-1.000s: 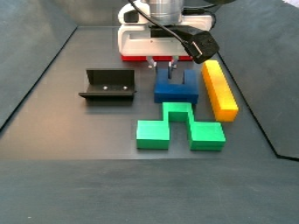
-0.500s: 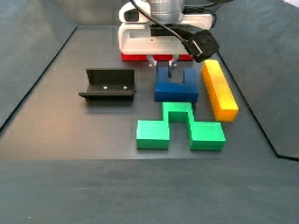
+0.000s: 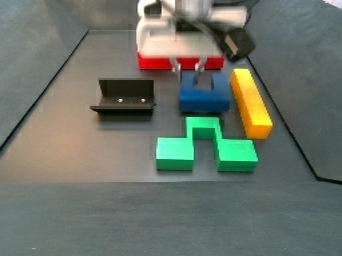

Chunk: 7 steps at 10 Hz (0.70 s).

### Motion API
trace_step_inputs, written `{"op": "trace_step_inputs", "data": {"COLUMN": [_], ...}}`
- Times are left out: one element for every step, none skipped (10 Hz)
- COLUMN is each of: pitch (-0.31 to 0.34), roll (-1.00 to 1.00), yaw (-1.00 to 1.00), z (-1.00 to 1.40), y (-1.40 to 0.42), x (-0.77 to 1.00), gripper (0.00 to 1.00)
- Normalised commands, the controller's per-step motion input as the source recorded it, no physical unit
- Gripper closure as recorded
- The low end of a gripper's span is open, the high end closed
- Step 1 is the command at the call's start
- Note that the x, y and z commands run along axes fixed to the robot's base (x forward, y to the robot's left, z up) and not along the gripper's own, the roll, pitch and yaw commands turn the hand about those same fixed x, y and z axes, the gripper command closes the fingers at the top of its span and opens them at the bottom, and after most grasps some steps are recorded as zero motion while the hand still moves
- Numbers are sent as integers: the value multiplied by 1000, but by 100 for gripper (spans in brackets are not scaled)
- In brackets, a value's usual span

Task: Pick up the blue object. Move up. Place the blue object on the fixture. Regrasp the blue object. Move to above the board. Insert the blue object.
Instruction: Move up, then place the blue object on the fixture.

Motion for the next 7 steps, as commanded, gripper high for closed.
{"op": "trace_step_inputs", "data": {"pitch": [57, 46, -40, 0, -109, -206, -289], "roll": [-28, -43, -69, -226, -346, -383, -389], "yaw": [21, 13, 0, -123, -211, -186, -151], "z": [426, 179, 0, 346, 331, 294, 277], "y": [42, 28, 66, 320, 286, 306, 283], "x": [15, 43, 29, 649, 706, 669, 680], "gripper": [100, 100, 100, 100, 100, 100, 100]}}
